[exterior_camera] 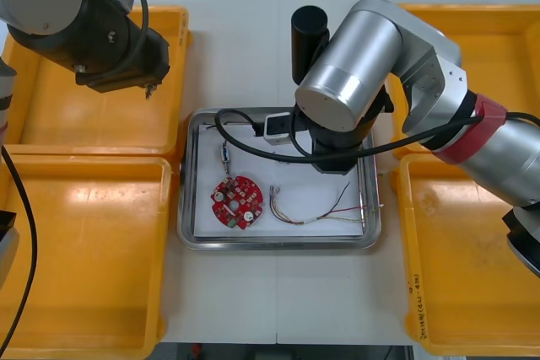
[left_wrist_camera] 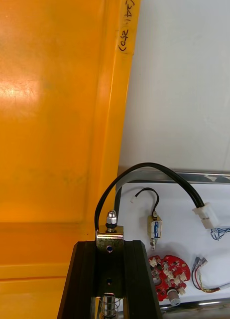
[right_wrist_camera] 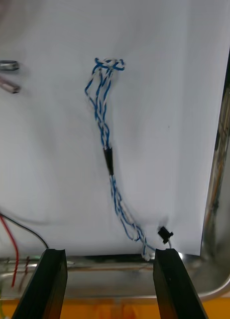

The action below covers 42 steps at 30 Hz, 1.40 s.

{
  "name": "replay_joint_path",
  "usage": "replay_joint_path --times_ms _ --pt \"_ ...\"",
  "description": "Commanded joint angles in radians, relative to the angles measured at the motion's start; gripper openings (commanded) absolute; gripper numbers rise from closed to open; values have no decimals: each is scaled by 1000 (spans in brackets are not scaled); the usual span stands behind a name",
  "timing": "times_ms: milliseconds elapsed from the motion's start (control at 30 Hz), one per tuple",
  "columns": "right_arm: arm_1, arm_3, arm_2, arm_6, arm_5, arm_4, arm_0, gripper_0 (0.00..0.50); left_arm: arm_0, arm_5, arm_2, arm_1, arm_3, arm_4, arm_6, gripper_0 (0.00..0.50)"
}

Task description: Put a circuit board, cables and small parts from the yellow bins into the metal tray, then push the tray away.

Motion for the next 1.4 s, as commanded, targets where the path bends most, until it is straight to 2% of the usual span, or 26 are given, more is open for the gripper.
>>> replay_joint_path --times_ms 33,100,400,533,900,1033,1233,1400 --pt "26 -80 -97 -91 95 -37 -41 500 8 5 16 22 -36 10 -78 3" --pt "38 -106 -138 -117 148 -41 -41 500 8 5 14 22 -36 12 -78 3" --pt "44 -234 -258 -240 148 -46 -41 500 8 5 14 14 -36 27 -74 3" --pt "40 -264 -292 -252 148 -44 -29 500 8 -5 -9 11 -40 26 -69 3" --pt "-83 -307 -510 -280 148 -112 84 500 6 -38 -62 -20 -43 12 -54 3" --pt "-129 -309 -591 -292 148 -160 126 500 6 -57 -95 -36 -43 0 -48 3" --pt "-175 -309 -709 -314 148 -206 193 500 6 -88 -147 -67 -43 -26 -37 4" --pt "-209 -309 -787 -329 148 -210 247 500 6 -120 -190 -95 -31 -40 -29 3"
